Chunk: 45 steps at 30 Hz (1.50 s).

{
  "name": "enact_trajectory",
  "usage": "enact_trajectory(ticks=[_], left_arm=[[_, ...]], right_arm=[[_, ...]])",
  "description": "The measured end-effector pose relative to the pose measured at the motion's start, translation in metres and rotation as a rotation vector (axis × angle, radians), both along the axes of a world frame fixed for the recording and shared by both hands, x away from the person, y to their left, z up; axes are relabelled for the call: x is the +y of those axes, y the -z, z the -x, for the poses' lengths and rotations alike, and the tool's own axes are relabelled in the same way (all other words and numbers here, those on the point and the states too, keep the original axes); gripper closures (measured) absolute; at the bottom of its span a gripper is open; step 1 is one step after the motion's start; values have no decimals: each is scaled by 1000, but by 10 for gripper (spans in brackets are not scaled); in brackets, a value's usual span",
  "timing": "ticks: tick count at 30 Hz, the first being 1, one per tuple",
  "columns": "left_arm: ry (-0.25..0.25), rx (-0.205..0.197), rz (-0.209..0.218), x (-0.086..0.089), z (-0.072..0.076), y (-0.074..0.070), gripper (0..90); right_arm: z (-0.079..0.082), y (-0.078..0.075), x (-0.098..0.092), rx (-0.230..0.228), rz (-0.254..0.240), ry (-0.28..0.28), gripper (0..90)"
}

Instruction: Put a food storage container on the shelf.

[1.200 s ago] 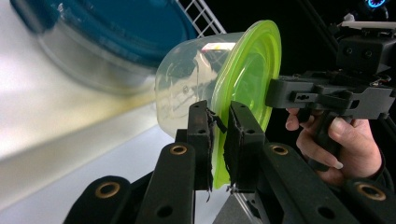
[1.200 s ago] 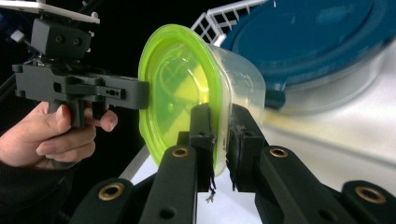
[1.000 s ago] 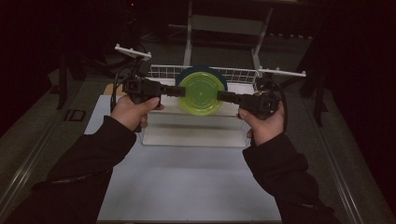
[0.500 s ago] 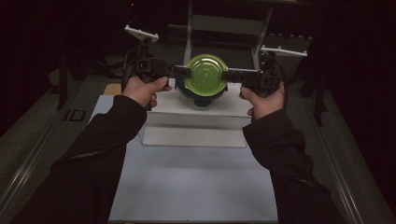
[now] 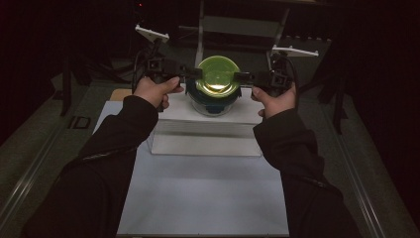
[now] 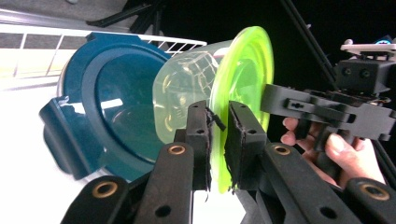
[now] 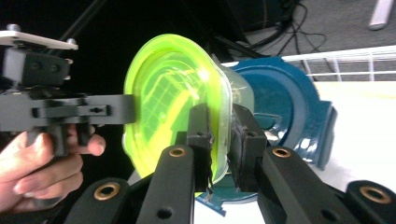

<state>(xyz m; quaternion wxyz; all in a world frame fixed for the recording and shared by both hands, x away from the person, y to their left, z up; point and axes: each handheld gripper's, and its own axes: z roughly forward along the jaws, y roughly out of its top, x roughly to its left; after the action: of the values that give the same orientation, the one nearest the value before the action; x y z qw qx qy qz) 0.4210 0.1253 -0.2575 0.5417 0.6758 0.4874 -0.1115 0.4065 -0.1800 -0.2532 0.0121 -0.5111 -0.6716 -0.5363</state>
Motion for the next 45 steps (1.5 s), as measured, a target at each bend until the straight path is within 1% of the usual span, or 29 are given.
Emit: enact_trajectory(ticks=[1, 2, 5, 8, 10, 12, 13, 14, 16, 18, 19, 21, 24, 25, 27, 28, 30, 32, 33, 34, 35, 38, 39, 40, 41, 42, 43, 44, 45], left_arm=[[0, 0, 0, 0, 0, 0, 786], [-12, -4, -3, -1, -3, 0, 784], [-21, -1, -2, -1, -4, 0, 784], [-33, 0, 13, -1, -9, 2, 773], [-39, 1, 15, 0, -11, 2, 770], [-42, 7, 18, 0, -13, 4, 765], [-47, 25, 16, 1, -16, 5, 761], [-47, 25, 16, 1, -16, 5, 751], [-50, 32, 10, 0, -18, 7, 712], [-57, 39, 19, 0, -21, 10, 690], [-57, 40, 17, -1, -22, 11, 671], [-55, 40, 23, -3, -23, 12, 644], [-53, 38, 12, -4, -23, 11, 596], [-61, 35, 5, -5, -23, 10, 571], [-70, 33, 15, -3, -22, 9, 506], [-74, 29, 16, -3, -22, 9, 499], [-71, 21, 22, -1, -22, 9, 427], [-78, 12, 23, 1, -21, 9, 398], [-68, -24, 39, 4, -17, 8, 374], [-68, -24, 39, 4, -17, 8, 348], [-40, -50, 66, 6, -13, 8, 317], [-38, -55, 63, 7, -10, 9, 286], [-31, -57, 77, 7, -6, 11, 256], [-31, -57, 77, 7, -6, 11, 217], [-33, -66, 83, 6, -3, 11, 173], [-16, -89, 97, 6, 3, 13, 143], [-7, -106, 102, 5, 8, 15, 141], [-7, -106, 102, 5, 8, 15, 140], [4, -123, 89, 4, 15, 18, 140]], right_arm=[[0, 0, 0, 0, 0, 0, 793], [-3, -1, 2, -5, 17, 12, 791], [-4, -1, 2, -1, 14, 15, 791], [-11, -1, 4, 10, 18, 35, 781], [-14, -1, 5, 16, 4, 36, 781], [-15, -1, 5, 18, 2, 37, 779], [-17, -2, 7, 18, 3, 40, 777], [-17, -2, 7, 18, 3, 40, 777], [-19, -3, 8, 23, 3, 41, 771], [-22, -2, 8, 35, -1, 51, 748], [-24, -1, 7, 45, -12, 58, 729], [-26, 1, 7, 44, -6, 68, 714], [-28, 3, 6, 47, -6, 80, 693], [-29, 3, 6, 49, -10, 82, 673], [-30, 4, 6, 49, -9, 86, 619], [-30, 4, 6, 46, 0, 89, 595], [-31, 5, 4, 43, -5, 97, 539], [-31, 4, 2, 40, -3, 92, 481], [-30, 4, 1, 39, -11, 88, 458], [-30, 4, 0, 38, -16, 82, 420], [-30, 3, -1, 35, -16, 69, 392], [-28, 2, -2, 26, -15, 55, 352], [-26, 1, -4, 21, -34, 45, 306], [-26, 1, -4, 21, -34, 45, 306], [-24, 1, -5, 13, -43, 23, 272], [-20, 2, -7, -4, -52, -5, 249], [-16, 2, -8, -8, -50, -10, 249], [-12, 3, -9, -23, -43, -16, 239], [-10, 4, -10, -29, -34, -17, 234]])
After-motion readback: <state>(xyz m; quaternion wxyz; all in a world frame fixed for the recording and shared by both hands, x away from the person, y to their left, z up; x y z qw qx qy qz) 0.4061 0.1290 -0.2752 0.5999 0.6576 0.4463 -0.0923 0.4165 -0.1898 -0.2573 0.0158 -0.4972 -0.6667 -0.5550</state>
